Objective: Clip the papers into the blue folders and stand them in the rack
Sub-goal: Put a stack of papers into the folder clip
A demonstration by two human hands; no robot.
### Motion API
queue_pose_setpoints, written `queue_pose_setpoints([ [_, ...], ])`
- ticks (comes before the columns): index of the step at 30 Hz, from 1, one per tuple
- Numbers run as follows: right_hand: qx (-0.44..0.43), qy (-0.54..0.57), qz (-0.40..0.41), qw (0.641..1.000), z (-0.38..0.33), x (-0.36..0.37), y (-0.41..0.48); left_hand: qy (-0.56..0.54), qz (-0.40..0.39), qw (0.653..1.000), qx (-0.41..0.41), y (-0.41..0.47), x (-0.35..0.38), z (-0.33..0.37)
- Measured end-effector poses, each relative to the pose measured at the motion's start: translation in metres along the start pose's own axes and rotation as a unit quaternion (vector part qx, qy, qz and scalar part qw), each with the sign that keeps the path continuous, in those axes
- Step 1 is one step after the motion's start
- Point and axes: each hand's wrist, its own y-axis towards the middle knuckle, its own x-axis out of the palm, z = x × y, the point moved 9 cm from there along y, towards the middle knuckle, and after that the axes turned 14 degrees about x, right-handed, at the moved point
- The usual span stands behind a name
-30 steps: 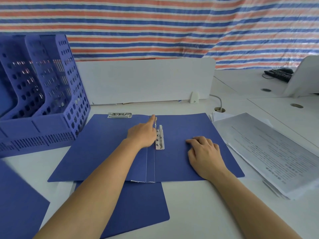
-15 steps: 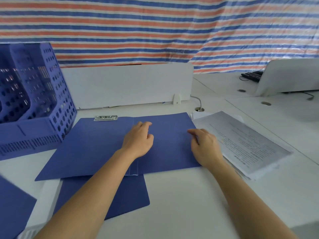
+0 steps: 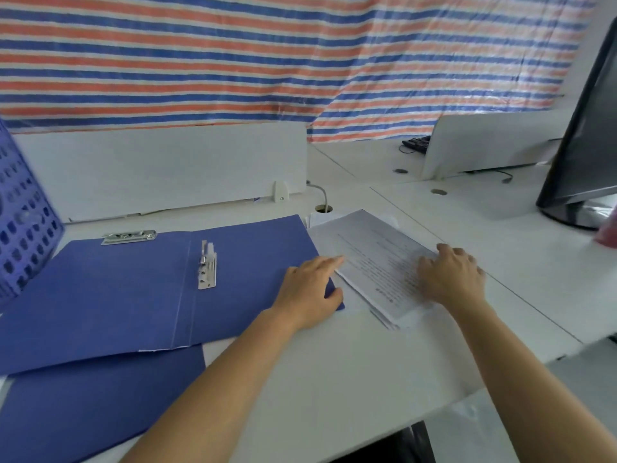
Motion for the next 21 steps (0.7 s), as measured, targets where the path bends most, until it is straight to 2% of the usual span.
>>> queue_pose_setpoints([
  [4,0.044,-0.058,-0.038,0.997,0.016,0.01,0.026,0.021,-0.01,1.0,-0.018,0.0,0.016,-0.005],
  [13,0.051,-0.109,-0.033,0.992,0.014,0.008,0.058,0.019,-0.004,0.999,-0.035,0.0,0.018,-0.01],
  [17,0.066,-0.05,-0.085,0.993,0.016,0.002,0.066,0.018,-0.004,0.999,-0.036,0.0,0.018,-0.01],
  [21,0.005,-0.025,-0.07,0.997,0.002,-0.009,0.069,0.015,-0.006,0.999,-0.039,0.0,0.017,-0.011],
])
